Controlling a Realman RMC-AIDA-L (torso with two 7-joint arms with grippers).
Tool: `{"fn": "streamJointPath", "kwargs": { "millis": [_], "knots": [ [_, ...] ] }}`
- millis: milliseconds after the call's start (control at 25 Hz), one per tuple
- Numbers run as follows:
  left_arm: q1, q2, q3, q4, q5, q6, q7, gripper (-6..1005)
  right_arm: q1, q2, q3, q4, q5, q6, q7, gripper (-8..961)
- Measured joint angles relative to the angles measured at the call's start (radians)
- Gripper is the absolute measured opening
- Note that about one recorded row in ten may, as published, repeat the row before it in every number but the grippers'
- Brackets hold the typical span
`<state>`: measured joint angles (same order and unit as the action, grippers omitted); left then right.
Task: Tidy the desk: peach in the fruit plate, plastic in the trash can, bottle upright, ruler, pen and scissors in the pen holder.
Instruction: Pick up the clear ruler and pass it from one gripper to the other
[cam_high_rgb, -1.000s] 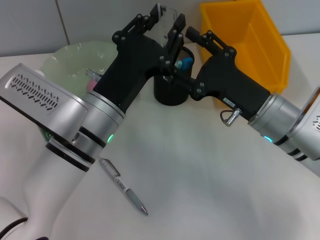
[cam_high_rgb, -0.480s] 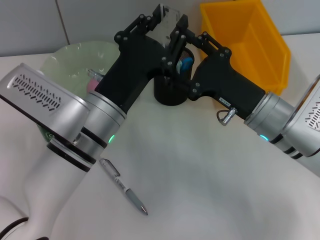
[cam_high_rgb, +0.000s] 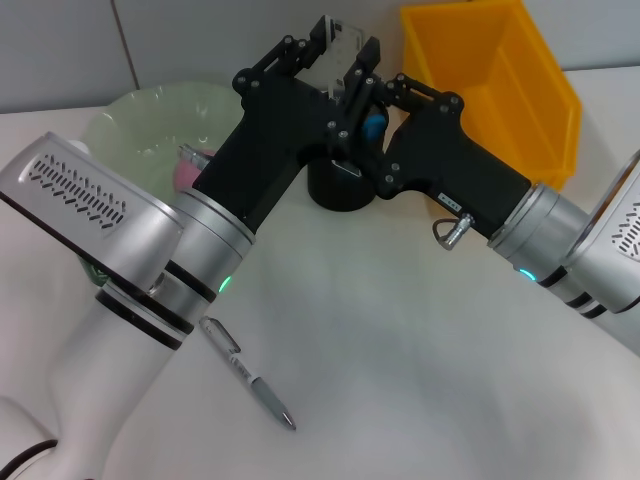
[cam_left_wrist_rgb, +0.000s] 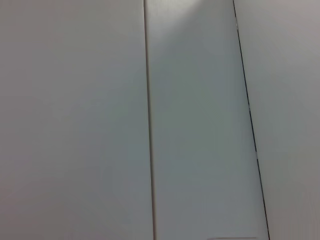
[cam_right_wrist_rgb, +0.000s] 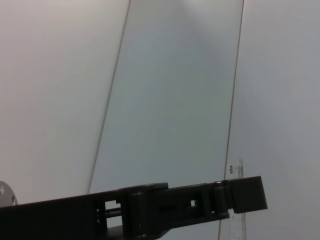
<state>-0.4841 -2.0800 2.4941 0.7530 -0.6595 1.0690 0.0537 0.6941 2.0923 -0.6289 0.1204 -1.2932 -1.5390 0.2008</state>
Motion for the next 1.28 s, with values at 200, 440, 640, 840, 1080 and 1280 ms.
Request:
{"fn": "streamJointPath", "kwargs": {
  "millis": [200, 440, 640, 840, 1080, 1280],
  "knots": [
    [0.0, 0.0, 0.0, 0.0, 0.0, 0.0, 0.0, 488, -0.001, 0.0, 0.002, 0.002, -0.003, 0.0, 0.0, 443],
    [-0.001, 0.0, 0.003, -0.002, 0.0, 0.0, 0.0, 493, -0.002, 0.0, 0.002, 0.004, -0.004, 0.001, 0.0, 176],
    [-0.002, 0.0, 0.006, -0.003, 0.0, 0.0, 0.0, 497, -0.002, 0.0, 0.002, 0.004, -0.005, 0.003, 0.0, 180],
    [-0.002, 0.0, 0.007, -0.003, 0.0, 0.0, 0.0, 502, 0.0, 0.0, 0.002, 0.004, -0.004, 0.005, 0.0, 164],
    [-0.002, 0.0, 0.01, -0.003, 0.0, 0.0, 0.0, 507, 0.002, 0.0, 0.003, 0.008, 0.001, 0.01, -0.001, 136],
    [-0.002, 0.0, 0.01, -0.003, 0.0, 0.0, 0.0, 511, 0.007, 0.0, 0.003, 0.011, 0.001, 0.029, -0.001, 69]
  ]
}}
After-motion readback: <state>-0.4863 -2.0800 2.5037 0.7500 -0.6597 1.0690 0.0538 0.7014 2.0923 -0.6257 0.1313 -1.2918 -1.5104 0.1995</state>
